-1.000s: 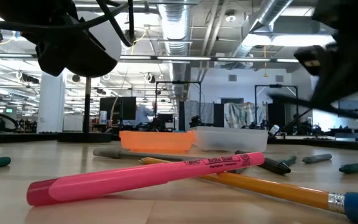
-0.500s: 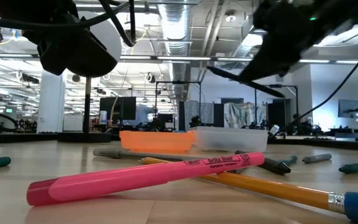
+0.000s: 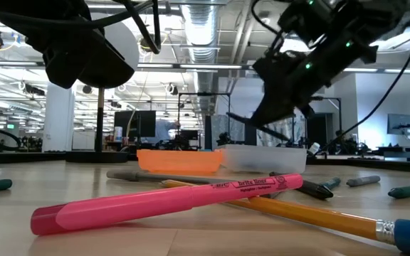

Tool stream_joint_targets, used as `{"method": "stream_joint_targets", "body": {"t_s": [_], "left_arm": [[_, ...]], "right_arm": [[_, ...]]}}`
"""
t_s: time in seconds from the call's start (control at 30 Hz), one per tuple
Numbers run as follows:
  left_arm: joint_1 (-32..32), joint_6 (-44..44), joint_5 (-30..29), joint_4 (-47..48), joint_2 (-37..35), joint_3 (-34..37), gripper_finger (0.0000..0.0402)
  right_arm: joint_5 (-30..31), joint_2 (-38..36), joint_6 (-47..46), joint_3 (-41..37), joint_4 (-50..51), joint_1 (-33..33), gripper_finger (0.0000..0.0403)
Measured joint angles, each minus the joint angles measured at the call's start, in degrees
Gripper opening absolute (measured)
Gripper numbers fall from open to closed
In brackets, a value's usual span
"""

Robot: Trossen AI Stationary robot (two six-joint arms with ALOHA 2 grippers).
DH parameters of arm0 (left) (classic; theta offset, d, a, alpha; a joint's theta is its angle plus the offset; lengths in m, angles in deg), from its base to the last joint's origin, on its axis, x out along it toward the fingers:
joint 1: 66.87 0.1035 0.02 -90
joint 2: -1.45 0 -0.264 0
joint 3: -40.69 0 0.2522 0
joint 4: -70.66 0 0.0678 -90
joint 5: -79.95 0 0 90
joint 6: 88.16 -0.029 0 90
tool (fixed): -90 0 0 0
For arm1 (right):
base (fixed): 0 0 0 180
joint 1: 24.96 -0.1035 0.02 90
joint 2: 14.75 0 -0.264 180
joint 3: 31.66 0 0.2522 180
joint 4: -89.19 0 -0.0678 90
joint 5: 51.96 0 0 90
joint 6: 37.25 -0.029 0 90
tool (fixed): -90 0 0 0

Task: Pick & place school supplies into a supply box
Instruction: Put the black pen into the orange supply box

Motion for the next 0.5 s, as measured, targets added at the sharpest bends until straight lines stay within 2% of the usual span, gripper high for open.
{"method": "stream_joint_targets", "body": {"t_s": [0.23,0.5], "left_arm": [[0.0,-0.1,0.5,-0.5,0.0,0.0,0.0169],[0.8,-0.9,0.5,-2.9,0.0,0.0,0.0169]], "right_arm": [[0.1,2.6,0.8,0.0,-1.6,1.3,0.0012],[0.1,2.4,4.3,0.0,-0.3,1.3,0.0054]]}}
